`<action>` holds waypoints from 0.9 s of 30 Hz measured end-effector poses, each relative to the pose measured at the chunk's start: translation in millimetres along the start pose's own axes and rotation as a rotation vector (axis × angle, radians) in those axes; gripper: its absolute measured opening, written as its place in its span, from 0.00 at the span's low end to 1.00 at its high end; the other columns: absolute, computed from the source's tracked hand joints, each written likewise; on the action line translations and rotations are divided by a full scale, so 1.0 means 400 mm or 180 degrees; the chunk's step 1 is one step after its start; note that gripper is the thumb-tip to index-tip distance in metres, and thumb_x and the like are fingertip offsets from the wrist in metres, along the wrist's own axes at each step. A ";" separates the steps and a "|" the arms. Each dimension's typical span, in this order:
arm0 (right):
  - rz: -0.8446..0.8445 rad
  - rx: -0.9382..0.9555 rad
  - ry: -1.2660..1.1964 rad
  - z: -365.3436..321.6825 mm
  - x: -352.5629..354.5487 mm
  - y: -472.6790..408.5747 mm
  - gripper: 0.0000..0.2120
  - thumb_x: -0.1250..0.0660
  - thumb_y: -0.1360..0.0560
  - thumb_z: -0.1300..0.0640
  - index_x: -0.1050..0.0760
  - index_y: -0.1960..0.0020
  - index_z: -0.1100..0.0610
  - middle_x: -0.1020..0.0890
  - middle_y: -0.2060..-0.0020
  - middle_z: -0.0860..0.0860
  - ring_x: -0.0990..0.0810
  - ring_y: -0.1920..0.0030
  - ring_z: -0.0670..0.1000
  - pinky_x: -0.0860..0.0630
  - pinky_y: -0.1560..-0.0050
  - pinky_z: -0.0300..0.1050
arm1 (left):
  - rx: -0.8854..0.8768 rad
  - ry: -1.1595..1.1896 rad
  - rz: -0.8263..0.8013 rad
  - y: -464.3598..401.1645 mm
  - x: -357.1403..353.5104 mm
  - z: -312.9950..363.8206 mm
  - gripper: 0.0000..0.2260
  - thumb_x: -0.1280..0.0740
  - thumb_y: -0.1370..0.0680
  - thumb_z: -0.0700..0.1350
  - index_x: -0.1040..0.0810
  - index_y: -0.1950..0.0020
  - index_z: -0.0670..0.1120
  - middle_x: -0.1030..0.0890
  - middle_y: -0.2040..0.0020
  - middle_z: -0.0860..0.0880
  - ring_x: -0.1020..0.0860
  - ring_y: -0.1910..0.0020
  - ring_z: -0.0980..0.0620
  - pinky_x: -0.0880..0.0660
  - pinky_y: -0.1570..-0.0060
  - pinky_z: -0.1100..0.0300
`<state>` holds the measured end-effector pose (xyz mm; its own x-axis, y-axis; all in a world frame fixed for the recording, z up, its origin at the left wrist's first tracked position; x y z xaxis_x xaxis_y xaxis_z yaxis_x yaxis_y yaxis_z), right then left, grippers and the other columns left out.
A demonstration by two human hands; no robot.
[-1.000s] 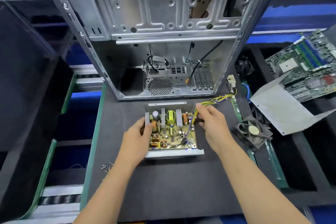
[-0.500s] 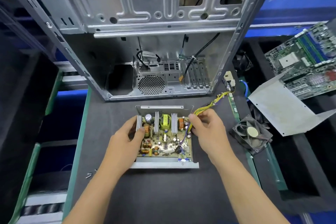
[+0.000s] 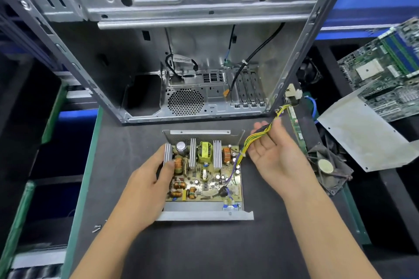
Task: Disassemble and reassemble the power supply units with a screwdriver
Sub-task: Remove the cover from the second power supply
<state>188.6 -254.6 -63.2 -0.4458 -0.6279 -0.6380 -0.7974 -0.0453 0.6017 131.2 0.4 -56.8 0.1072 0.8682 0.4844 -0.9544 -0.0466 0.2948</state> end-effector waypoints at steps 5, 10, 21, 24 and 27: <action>-0.0262 0.0195 0.0355 -0.019 -0.005 0.009 0.05 0.32 0.25 0.55 0.28 0.55 0.53 0.16 0.57 0.52 0.16 0.54 0.52 0.20 0.50 0.47 | -0.0001 0.0022 0.0235 0.001 0.006 -0.002 0.14 0.43 0.17 0.56 0.26 0.33 0.66 0.16 0.50 0.45 0.27 0.57 0.56 0.29 0.57 0.63; -0.0722 0.0777 0.0901 -0.056 -0.029 0.037 0.06 0.32 0.27 0.61 0.27 0.53 0.55 0.16 0.56 0.55 0.16 0.50 0.58 0.19 0.50 0.50 | -0.0060 -0.0333 0.0467 0.006 0.024 0.021 0.15 0.42 0.18 0.53 0.28 0.33 0.68 0.18 0.56 0.40 0.28 0.63 0.53 0.32 0.65 0.68; -0.0739 0.1547 0.1907 -0.083 -0.064 0.090 0.06 0.32 0.22 0.60 0.28 0.49 0.51 0.15 0.53 0.56 0.16 0.47 0.61 0.20 0.49 0.51 | -0.0425 -0.0713 0.0739 0.016 0.044 0.069 0.16 0.38 0.19 0.45 0.24 0.32 0.57 0.22 0.68 0.43 0.34 0.68 0.57 0.35 0.65 0.76; -0.0747 0.1623 0.1892 -0.084 -0.075 0.098 0.06 0.32 0.22 0.61 0.28 0.49 0.52 0.16 0.54 0.55 0.16 0.47 0.60 0.19 0.50 0.51 | -0.0421 -0.0778 0.0890 0.016 0.052 0.073 0.18 0.36 0.19 0.45 0.25 0.28 0.51 0.23 0.69 0.47 0.30 0.67 0.55 0.34 0.63 0.80; -0.0675 0.1736 0.1959 -0.083 -0.083 0.099 0.07 0.33 0.22 0.61 0.29 0.46 0.55 0.17 0.54 0.54 0.15 0.47 0.59 0.19 0.50 0.52 | -0.0334 -0.0755 0.0939 0.011 0.050 0.073 0.19 0.35 0.19 0.43 0.25 0.28 0.50 0.21 0.67 0.49 0.26 0.65 0.55 0.36 0.61 0.84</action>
<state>185.3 -261.5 -2.3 -0.0899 -0.9664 -0.2409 -0.9940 0.0720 0.0822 137.2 3.0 -21.8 -0.1264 0.6861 0.7164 -0.9758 -0.2159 0.0346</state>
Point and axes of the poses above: each hand's wrist, its own y-axis away from the middle knuckle, its own x-axis out of the back of the hand, z = x × y, the point moved 7 cm from there along -y, towards the middle knuckle
